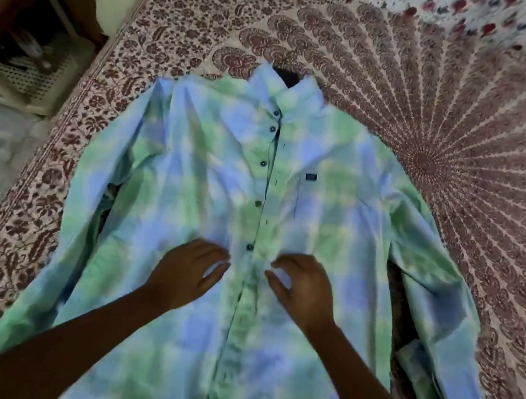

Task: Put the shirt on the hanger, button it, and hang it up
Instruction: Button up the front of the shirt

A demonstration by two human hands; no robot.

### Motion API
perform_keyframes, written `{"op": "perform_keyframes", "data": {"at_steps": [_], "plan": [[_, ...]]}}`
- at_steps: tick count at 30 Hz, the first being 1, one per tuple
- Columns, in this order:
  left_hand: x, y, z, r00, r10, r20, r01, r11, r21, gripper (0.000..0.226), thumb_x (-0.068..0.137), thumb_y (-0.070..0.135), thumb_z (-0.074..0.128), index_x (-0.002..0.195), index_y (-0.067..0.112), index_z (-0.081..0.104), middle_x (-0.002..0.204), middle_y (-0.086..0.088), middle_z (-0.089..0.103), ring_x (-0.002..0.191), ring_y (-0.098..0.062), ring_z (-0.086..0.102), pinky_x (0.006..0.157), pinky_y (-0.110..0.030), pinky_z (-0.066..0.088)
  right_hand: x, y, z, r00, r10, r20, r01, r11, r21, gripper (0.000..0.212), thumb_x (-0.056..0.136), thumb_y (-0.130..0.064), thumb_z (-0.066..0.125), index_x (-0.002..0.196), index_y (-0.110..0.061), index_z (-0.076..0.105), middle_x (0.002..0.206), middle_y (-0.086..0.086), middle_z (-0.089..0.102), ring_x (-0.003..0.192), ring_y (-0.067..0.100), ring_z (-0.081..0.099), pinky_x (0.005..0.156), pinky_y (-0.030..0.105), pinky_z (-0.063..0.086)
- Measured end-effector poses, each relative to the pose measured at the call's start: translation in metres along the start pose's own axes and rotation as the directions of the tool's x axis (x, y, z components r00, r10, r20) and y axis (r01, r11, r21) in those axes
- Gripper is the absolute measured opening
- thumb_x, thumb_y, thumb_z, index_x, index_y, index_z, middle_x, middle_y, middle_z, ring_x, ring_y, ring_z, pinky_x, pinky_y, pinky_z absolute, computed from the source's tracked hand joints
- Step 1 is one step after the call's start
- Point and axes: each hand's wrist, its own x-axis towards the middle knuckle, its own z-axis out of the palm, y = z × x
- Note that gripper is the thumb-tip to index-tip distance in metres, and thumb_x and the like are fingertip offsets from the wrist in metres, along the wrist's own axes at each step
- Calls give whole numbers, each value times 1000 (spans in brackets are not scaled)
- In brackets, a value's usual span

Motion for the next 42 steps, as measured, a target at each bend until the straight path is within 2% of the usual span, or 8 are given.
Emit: {"op": "perform_keyframes", "data": {"at_steps": [6,14,18,24,27,33,38,42], "plan": [[179,-65,0,998,-63,-31,66,989,136,47,93,35,32,119,8,61,119,-13,65,106,-28,64,82,-40,56,177,52,1,999,23,-47,-31,983,-181,35,79,-30,51,101,-9,69,111,16,67,105,38,61,88,45,50],[257,-89,51,965,-161,205,107,961,253,78,83,47,2,146,2,9,155,-21,8,144,-35,4,116,-50,-4,266,78,43,919,254,301,-155,936,-318,58,99,-41,22,149,-23,0,158,3,-6,145,32,-9,113,53,-5],[254,-94,58,991,-58,121,22,958,285,67,90,42,19,143,0,24,150,-24,26,141,-39,19,111,-53,6,264,80,45,936,207,284,-117,945,-304,73,81,-52,-3,149,-25,4,158,4,-1,145,33,-7,113,55,-6],[280,-96,37,976,-69,-209,90,992,93,48,94,27,29,138,12,40,143,-17,41,133,-36,37,108,-50,28,255,75,48,985,88,148,-52,972,-231,70,92,-56,15,147,-13,21,155,13,18,143,35,10,115,54,5],[321,-112,23,982,-176,-72,175,984,-29,46,93,36,40,132,14,48,118,-17,58,105,-38,54,85,-45,46,246,59,62,992,113,-62,-126,959,-255,64,89,-52,39,135,-8,46,134,19,50,126,35,41,103,43,29],[370,-114,5,898,-343,275,354,935,10,60,78,27,72,125,4,42,123,-19,55,115,-35,51,88,-40,40,238,25,71,893,412,-178,-409,911,54,43,83,-23,55,124,-10,56,96,13,62,82,32,56,68,37,50],[385,-123,8,919,-345,189,333,938,94,21,90,14,56,106,1,58,112,-22,61,107,-39,56,85,-43,44,252,10,59,880,437,-185,-379,882,280,32,81,-4,55,111,-8,66,94,15,64,79,34,64,60,33,49],[382,-118,12,935,-353,11,351,933,85,22,94,10,44,114,2,50,108,-25,60,103,-41,56,81,-47,42,249,6,63,867,486,-113,-452,861,236,36,80,-10,62,116,-10,59,117,16,55,114,34,51,82,37,45]]}}
